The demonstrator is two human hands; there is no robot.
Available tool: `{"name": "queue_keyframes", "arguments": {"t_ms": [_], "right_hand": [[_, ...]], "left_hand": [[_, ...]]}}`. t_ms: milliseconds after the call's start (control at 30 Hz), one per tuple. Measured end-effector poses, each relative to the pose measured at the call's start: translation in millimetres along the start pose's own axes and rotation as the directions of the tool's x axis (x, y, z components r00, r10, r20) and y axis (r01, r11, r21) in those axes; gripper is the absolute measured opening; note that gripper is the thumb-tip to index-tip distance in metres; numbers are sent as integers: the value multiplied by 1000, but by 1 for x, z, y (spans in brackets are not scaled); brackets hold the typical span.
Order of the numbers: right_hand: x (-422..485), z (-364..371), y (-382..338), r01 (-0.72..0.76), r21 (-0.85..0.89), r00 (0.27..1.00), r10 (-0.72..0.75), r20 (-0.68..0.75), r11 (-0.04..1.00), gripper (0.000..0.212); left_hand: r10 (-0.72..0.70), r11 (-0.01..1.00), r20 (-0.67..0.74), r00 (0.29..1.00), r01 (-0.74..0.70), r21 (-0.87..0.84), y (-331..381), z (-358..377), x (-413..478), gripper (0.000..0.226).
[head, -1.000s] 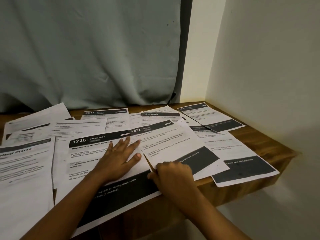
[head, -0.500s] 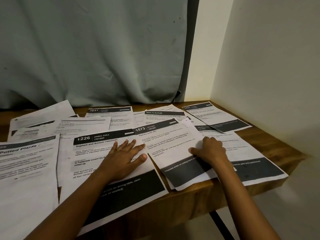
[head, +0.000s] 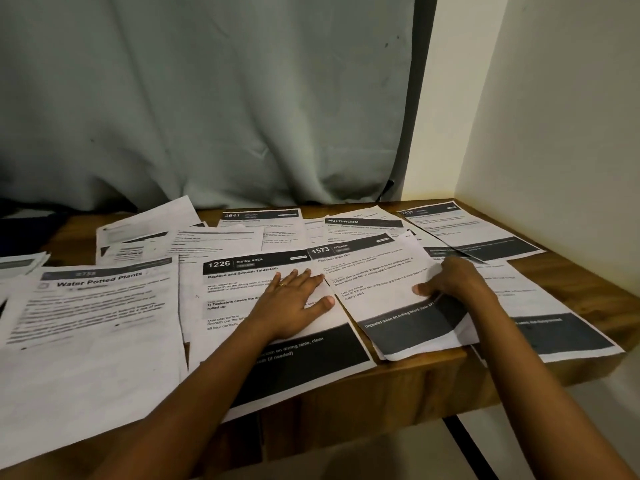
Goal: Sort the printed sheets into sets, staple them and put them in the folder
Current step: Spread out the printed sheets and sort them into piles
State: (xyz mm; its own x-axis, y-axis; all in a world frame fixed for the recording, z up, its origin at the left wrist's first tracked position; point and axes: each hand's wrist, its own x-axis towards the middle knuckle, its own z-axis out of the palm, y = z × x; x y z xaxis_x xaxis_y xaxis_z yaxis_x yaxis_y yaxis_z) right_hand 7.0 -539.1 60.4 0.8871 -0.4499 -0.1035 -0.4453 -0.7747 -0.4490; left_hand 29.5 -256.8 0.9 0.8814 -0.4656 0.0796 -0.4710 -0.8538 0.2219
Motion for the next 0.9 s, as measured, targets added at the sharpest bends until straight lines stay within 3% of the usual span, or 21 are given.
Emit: {"name": "queue_keyframes", "arguments": {"t_ms": [167,367,500,600,767,900], "right_hand": [[-16,-9,-12,91,176,973,-50,-225,980,41],[-54,-60,-32,385,361,853,-178,-491,849,36],[-58,-78,-41,429,605,871,-131,-473,671,27],[-71,-64,-61,352,736,932,-140,-335,579,11],[-82,-1,-88,237,696,971,-162,-173,678,24],[-97,46,-93,234,597,972,-182,-146,767,26]], "left_hand": [[-26,994,-84,996,17,-106,2,-4,-3,71],[-112,958,-315,943,19,-286,0,-40,-29,58],[-250,893,-350,903,76,-444,-19,-57,-59,56],[-407,768,-381,830,86,-635,-35,-59,-83,55],[-613,547,-354,707,56,-835,-61,-55,-103,55],[-622,540,-390,680,11,-842,-65,-52,-111,50]]}}
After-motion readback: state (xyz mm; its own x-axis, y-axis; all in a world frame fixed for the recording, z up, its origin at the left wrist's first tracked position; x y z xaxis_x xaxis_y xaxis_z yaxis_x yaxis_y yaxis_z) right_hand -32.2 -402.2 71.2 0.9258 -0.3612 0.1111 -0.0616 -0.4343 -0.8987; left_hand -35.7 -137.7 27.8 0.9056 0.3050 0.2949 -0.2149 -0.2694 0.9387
